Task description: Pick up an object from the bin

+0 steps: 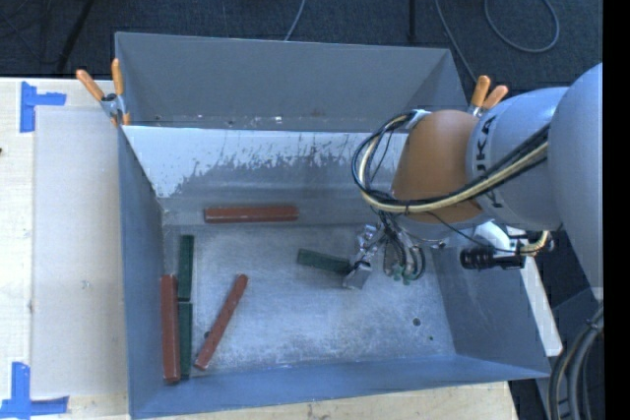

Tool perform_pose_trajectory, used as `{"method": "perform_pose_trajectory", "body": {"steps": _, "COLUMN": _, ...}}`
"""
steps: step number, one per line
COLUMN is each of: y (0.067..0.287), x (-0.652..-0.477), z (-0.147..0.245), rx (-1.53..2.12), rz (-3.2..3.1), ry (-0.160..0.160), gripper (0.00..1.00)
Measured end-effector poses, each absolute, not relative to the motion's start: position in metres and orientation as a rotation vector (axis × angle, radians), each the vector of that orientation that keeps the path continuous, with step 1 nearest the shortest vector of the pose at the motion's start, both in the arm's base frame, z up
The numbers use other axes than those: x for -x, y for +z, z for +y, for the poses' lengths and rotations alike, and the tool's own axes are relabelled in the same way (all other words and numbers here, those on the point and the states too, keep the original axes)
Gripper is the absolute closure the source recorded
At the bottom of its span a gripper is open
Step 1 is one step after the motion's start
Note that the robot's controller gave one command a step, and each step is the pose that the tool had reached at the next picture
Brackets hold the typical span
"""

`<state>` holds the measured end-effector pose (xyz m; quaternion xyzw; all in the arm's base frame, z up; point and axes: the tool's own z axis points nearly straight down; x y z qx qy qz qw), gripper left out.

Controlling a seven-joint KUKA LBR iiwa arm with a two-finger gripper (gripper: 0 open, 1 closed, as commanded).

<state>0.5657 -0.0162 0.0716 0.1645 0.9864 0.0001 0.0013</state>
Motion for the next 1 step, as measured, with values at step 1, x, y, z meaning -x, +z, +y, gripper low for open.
{"method": "perform_pose_trajectory", "body": {"steps": 1, "y": 0.2537, "x": -0.5827, "z": -0.0342, "rx": -0.477, "rz": 3.095, "ry": 0.002, "gripper": 1.00}}
